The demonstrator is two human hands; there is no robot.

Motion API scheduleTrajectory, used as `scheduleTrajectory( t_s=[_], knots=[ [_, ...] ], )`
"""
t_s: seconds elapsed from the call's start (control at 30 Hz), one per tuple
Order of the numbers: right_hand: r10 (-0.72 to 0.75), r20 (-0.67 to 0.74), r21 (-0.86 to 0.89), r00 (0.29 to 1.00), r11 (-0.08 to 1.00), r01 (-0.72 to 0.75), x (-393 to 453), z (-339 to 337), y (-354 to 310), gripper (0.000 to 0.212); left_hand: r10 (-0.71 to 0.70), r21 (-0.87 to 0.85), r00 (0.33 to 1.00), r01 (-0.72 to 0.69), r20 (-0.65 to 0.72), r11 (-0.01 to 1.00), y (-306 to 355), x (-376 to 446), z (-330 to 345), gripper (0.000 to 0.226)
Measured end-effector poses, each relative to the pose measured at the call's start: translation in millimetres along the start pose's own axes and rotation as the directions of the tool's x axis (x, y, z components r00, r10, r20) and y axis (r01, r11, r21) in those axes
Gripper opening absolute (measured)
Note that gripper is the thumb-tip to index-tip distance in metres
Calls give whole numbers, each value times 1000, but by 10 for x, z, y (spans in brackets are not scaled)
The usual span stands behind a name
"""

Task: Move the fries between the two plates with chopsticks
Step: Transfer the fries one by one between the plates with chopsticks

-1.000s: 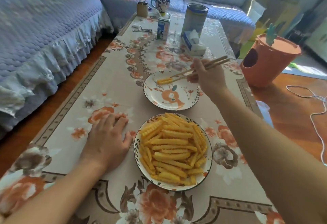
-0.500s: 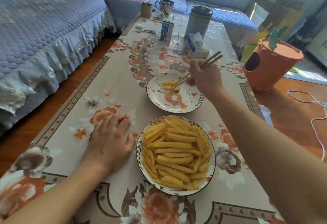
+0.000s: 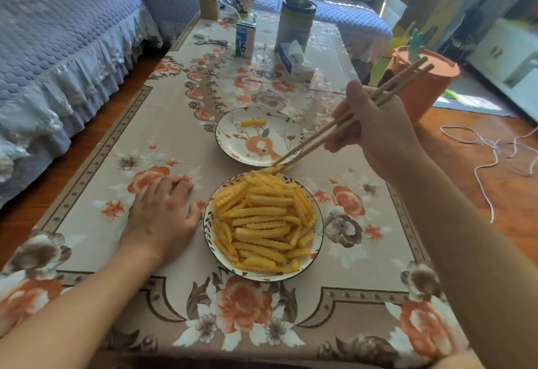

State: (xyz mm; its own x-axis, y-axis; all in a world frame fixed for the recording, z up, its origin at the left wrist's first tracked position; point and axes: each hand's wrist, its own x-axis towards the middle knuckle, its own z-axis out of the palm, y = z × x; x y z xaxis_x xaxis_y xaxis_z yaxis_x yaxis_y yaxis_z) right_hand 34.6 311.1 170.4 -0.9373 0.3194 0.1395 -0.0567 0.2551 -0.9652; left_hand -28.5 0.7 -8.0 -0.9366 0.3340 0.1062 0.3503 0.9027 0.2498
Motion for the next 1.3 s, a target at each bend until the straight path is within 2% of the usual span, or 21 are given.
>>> scheduleTrajectory(
  t_s=[0.17, 0.37, 0.47, 0.6, 0.73, 1.07, 1.17, 1.3],
  knots=[
    [18, 94, -163, 995, 987, -3, -551, -328, -18, 46, -8, -1, 1000, 8, 4, 1000, 39, -17, -23, 52],
    [66, 161, -231, 985, 972, -27, -762, -308, 143, 42, -5, 1, 1000, 5, -8, 1000, 39, -22, -21, 42],
    [32, 179, -252, 983, 968, 15, -763, -311, 135, 35, 1, 7, 1000, -1, -14, 1000, 19, -15, 4, 39],
    [-26, 45, -148, 999, 988, 33, -637, -461, 50, 34, 18, -2, 1000, -18, -12, 1000, 21, -19, -2, 47],
    [-49, -120, -48, 992, 998, 44, -276, -403, 92, 32, 27, 1, 999, -27, -32, 1000, 32, -26, -2, 39],
    [72, -136, -144, 988, 985, -91, 1129, 536, 676, 24, 39, 9, 999, -39, -23, 999, -18, -2, 18, 46],
    [116, -132, -137, 984, 981, -134, 1299, 730, 749, 26, 35, -7, 999, -36, -20, 999, -27, 4, 24, 46],
    [139, -225, -102, 964, 981, -165, 1225, 739, 744, 35, 31, -15, 1000, -31, -1, 999, -42, 10, 25, 46]
  ],
)
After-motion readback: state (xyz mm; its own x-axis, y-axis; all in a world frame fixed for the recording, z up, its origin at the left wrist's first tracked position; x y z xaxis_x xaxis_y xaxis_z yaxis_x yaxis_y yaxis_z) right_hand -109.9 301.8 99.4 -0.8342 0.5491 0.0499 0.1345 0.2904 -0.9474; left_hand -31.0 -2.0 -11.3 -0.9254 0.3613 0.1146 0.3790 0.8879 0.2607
